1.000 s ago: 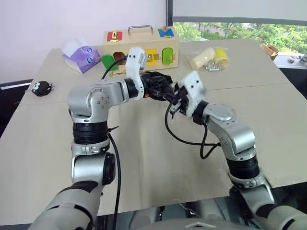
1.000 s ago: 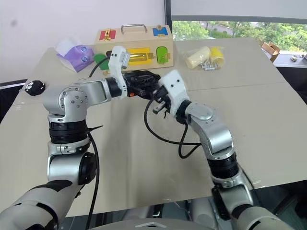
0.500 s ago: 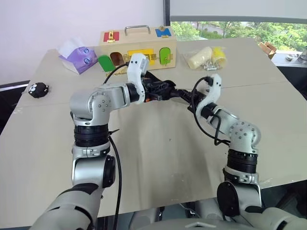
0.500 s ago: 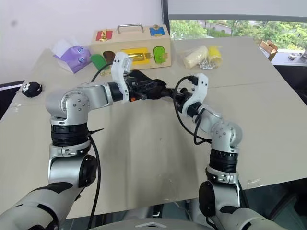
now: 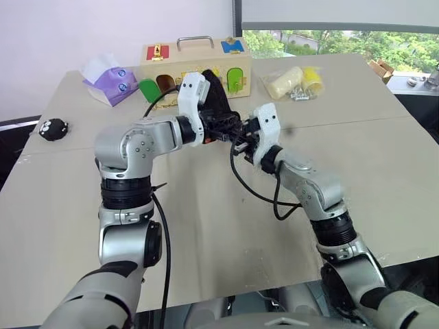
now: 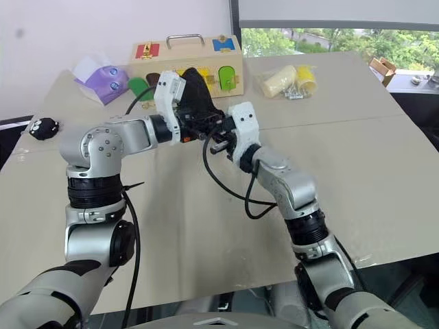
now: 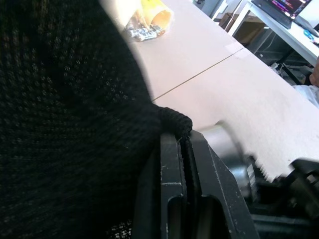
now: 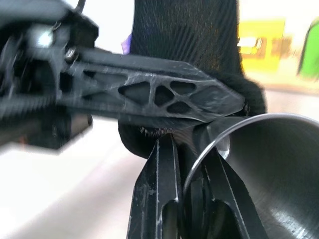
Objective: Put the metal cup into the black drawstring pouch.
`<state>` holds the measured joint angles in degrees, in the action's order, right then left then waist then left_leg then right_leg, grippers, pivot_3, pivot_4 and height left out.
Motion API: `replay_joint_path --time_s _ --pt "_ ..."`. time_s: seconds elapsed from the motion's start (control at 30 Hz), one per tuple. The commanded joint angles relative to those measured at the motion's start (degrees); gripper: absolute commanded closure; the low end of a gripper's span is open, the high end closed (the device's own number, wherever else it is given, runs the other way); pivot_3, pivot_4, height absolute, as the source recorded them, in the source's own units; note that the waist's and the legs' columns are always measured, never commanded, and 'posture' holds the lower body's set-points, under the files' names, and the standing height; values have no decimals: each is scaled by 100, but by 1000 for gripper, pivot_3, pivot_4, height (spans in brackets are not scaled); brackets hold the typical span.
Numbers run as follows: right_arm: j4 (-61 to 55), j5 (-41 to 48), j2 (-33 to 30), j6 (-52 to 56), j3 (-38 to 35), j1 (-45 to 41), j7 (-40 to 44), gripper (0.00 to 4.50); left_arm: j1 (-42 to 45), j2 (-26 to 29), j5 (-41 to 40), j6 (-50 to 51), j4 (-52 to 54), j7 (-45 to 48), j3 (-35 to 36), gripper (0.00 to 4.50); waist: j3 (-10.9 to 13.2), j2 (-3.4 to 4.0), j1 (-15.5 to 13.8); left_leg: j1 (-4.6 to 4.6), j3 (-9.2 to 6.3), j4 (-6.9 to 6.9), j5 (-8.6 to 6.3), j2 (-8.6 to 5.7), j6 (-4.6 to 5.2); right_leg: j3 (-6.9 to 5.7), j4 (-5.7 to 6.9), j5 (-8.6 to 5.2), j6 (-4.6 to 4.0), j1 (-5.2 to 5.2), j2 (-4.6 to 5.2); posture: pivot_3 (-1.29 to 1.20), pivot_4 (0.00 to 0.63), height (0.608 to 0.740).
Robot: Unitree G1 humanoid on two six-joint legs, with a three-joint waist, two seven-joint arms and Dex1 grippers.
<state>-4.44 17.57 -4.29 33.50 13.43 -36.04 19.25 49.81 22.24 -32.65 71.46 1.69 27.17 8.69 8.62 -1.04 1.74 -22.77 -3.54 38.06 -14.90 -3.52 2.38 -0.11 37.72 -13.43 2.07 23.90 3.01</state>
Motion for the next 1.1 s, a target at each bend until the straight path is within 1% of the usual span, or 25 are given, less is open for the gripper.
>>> replay_joint_path --time_s 0.03,0.13,0.3,0.47,0.6,0.7,0.8,0.97,1.1 --pt "-245 -563 -347 -927 361 49 441 4450 86 73 40 -219 -4 7 -24 4500 0 0 5 0 0 0 0 0 0 0 -1 0 0 0 0 0 150 740" --pt "-28 -1112 -689 -1703 595 140 627 4450 65 109 51 -274 -108 32 21 4500 0 0 19 0 0 -1 0 2 -1 0 1 0 0 2 -2 0 150 740" --pt "23 -932 -470 -2199 402 420 771 4450 4 97 -55 -182 -334 21 261 4500 0 -1 27 0 -1 -1 0 3 -1 1 1 0 0 1 -2 0 150 740" --pt "39 -829 -238 -2414 310 598 848 4450 -55 107 -137 -170 -570 117 383 4500 0 -1 23 0 -1 1 0 3 -1 0 -1 0 0 0 -1 0 150 740" --pt "113 -759 -55 -2400 249 649 847 4450 -13 29 -388 -65 -639 197 567 4500 0 -1 14 0 -3 3 0 3 -1 -1 0 0 0 -3 -1 0 150 740" --pt "373 -816 54 -2355 300 633 867 4450 11 -46 -606 89 -659 283 679 4500 0 -1 12 0 -4 3 0 3 -1 -2 0 0 0 -2 -1 0 150 740" --pt "665 -730 237 -2296 179 587 806 4450 22 -102 -780 216 -621 307 727 4500 0 -2 18 0 -4 4 0 3 -1 -2 0 0 0 -3 -1 0 150 740" --pt "992 114 822 -1730 -417 536 773 4450 0 -149 -919 304 -552 264 726 4500 0 -2 23 2 -6 3 0 4 -1 -2 2 0 0 -3 -1 0 150 740" --pt "1048 752 1117 -1147 -885 516 738 4450 -56 -129 -973 320 -491 246 713 4500 0 -1 24 2 -6 3 0 4 -1 -2 1 0 0 -3 -1 0 150 740"
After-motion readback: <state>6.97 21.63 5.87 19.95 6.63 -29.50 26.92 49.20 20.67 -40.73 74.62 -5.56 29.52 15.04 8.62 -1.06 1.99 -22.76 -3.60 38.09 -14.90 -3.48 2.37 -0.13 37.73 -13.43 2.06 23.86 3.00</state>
